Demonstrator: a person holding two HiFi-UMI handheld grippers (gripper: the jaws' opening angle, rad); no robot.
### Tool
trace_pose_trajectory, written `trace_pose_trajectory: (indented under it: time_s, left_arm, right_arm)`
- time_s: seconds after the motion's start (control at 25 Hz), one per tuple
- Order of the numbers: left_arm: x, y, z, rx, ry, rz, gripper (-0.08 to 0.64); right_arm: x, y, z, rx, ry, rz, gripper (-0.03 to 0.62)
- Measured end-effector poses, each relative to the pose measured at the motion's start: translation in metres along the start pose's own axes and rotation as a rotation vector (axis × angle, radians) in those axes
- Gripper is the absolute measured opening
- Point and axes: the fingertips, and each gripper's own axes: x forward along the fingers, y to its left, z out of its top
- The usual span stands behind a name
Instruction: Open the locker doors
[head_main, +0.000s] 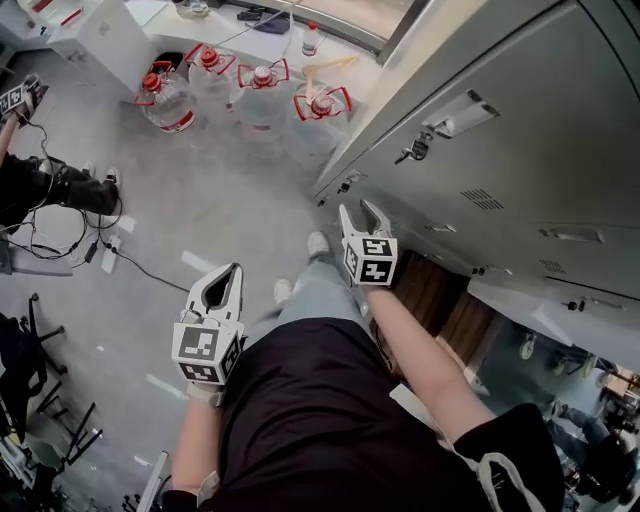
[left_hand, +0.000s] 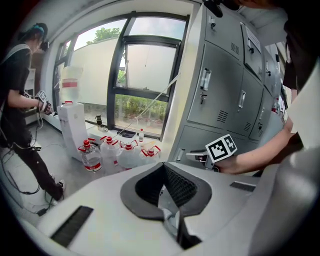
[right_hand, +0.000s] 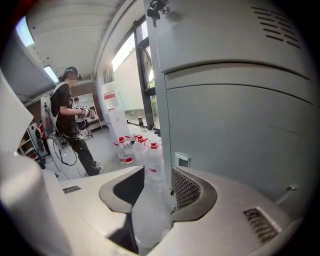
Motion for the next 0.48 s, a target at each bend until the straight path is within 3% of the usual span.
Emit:
trace_pose_trajectory:
  time_s: [0.12,0.48]
  left_arm:
    - [-0.002,0.013,-0.002,-0.035,0.019,0.064,0.018]
    - [-0.011,0.034,-0.014,-0.084,0.041,0.162,0.018]
  right_arm:
    - [0.024,-0.005,-0.005,-0.004,0.02,-0.006,0.198]
    - [0.081,-0.019,-0.018,-0.018,0.066,-0.023,0.244]
